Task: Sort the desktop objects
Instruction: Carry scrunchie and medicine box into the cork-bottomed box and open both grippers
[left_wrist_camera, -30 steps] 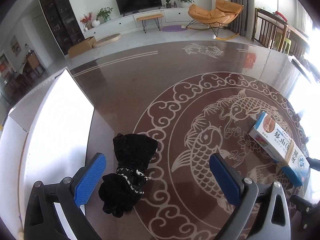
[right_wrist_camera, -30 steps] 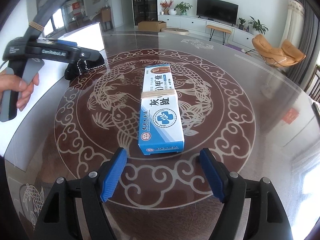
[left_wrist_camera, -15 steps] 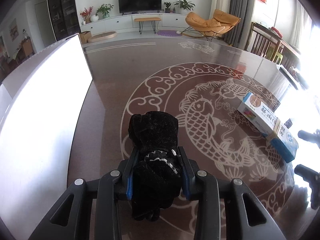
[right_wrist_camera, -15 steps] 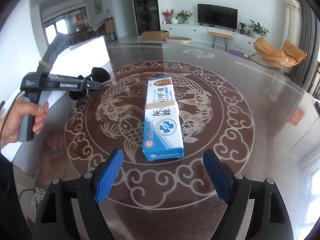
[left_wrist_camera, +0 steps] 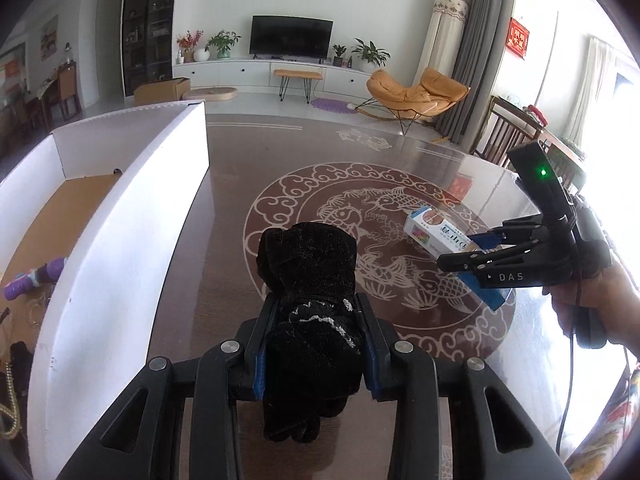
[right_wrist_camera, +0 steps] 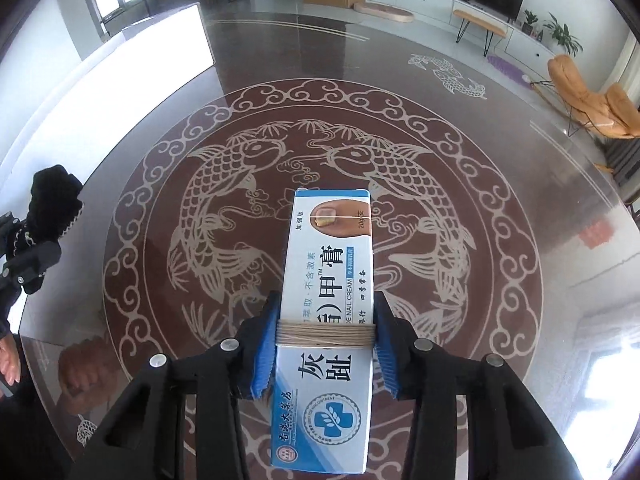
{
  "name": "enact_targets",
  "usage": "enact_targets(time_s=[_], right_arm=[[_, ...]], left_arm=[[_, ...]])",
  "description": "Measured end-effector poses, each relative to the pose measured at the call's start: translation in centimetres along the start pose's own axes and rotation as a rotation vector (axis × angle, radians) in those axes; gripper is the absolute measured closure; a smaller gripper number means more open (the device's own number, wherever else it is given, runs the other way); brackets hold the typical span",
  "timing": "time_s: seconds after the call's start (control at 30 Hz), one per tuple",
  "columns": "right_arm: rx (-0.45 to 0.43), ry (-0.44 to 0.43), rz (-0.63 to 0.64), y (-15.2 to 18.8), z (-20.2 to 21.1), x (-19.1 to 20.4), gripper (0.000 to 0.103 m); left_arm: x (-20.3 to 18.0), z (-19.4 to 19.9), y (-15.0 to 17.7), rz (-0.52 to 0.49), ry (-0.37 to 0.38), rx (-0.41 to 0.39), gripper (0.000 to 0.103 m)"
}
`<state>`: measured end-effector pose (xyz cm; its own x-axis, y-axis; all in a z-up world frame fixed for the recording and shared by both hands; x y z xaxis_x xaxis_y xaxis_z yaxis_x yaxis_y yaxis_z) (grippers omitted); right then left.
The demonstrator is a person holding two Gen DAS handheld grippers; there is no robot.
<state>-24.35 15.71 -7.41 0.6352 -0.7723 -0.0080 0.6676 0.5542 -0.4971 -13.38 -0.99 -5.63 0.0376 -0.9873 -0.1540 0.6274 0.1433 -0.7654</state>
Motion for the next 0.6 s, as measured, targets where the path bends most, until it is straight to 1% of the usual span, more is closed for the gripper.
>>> enact_targets(time_s=[0.07,0.13,0.2,0.27,0.33,0.4,0.5,0.6], right_arm=[[-0.026,-0.016,-0.022,-0.2,1.5,0.4,0.059],[-0.067,-0.036,-0.048,-1.4,3.5,0.9,0.059],[-0.112,-0.057,-0.058,-3.2,5.7,1.8,0.059],[-0.153,-0.083,-0.055,-5.6,7.6,3.6,0.059],[-0.191,-0.117,-0.038,-8.4,9.2,6.0,0.059],[-0.225,-0.164,-0.013,-11.1,10.2,9.6,0.059],[-0.262,-0.257,0.032,-15.0,10.9,16.2,0.059],[-0.279,-0.372,0.067,-17.4,11.1,24.0,0.059]], left_arm=[[0.3,2.0,-1.2,0.018,0.009,-0.037,0.067],[1.3,4.3,-2.5,0.045,0.012,-0.072,0.067],[3.2,6.8,-3.8,0.08,-0.002,-0.108,0.067],[6.2,9.0,-4.6,0.115,-0.043,-0.129,0.067],[9.8,10.6,-4.7,0.139,-0.114,-0.132,0.067],[13.6,11.6,-3.8,0.182,-0.181,-0.11,0.067],[18.9,12.6,-1.8,0.241,-0.279,-0.07,0.067],[22.6,12.7,0.3,0.27,-0.362,-0.02,0.067]])
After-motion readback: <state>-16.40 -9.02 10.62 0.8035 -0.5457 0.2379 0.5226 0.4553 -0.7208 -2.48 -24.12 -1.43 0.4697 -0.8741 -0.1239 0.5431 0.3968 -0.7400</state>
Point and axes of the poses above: each gripper's, at about its wrist camera, not at the fingertips, and z roughly against the way its jaws point, x to its left, y to its underside, the point moved 8 cm from there along -z, roughly the way its jaws point, and after that the axes turned 6 degrees about -x, right-handed, at the moved point
